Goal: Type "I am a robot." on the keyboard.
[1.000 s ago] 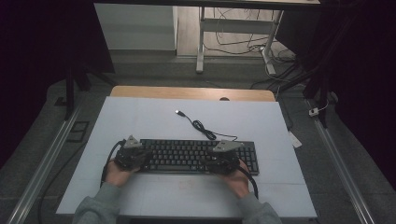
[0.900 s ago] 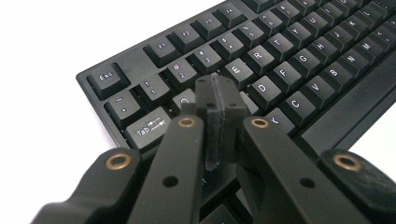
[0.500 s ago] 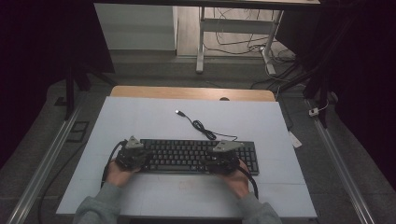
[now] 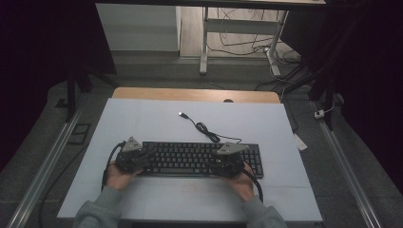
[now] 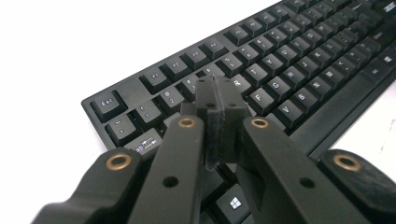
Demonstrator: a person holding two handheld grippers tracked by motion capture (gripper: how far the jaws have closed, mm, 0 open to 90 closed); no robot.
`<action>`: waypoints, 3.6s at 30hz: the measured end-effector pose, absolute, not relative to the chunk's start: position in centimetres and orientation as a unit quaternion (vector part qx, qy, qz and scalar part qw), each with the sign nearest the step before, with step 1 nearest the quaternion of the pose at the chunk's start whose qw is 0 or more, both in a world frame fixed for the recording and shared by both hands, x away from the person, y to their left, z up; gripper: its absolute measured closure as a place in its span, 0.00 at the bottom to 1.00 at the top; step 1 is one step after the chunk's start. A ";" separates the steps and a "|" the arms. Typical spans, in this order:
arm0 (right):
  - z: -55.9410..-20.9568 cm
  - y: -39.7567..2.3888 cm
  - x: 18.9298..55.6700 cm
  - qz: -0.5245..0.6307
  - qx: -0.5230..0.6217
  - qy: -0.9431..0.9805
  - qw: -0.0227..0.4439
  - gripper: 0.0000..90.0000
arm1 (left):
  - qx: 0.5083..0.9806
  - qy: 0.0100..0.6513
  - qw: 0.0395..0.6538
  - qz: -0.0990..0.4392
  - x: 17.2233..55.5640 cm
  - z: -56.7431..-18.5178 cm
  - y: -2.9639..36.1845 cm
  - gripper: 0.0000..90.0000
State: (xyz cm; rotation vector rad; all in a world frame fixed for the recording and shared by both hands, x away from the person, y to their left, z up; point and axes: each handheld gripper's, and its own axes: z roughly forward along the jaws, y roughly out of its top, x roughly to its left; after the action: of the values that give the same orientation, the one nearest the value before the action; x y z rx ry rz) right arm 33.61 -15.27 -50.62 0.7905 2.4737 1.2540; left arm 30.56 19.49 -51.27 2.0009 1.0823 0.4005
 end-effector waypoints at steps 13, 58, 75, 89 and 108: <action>-50.6 -15.3 33.6 0.429 0.272 0.851 0.130 0.58 | 0.786 0.439 0.406 0.155 30.6 -51.2 19.6 0.54; -50.8 -15.3 33.7 0.425 0.273 0.853 0.130 0.57 | 0.856 0.319 0.391 0.108 28.8 -51.3 13.8 0.71; -50.9 -15.2 33.7 0.421 0.273 0.855 0.129 0.57 | 0.862 0.328 0.372 0.105 29.0 -52.1 13.4 0.99; -51.0 -15.1 33.7 0.419 0.272 0.857 0.130 0.57 | 0.864 0.334 0.359 0.113 29.1 -52.6 12.9 0.99; -50.8 -15.3 33.7 0.422 0.273 0.854 0.134 0.56 | 0.827 0.359 0.414 0.122 29.1 -50.9 15.8 0.76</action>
State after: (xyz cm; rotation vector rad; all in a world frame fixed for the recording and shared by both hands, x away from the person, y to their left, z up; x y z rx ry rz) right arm 33.68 -15.26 -50.81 0.7916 2.4760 1.2245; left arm 29.11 15.79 -50.86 2.0789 0.9031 0.3071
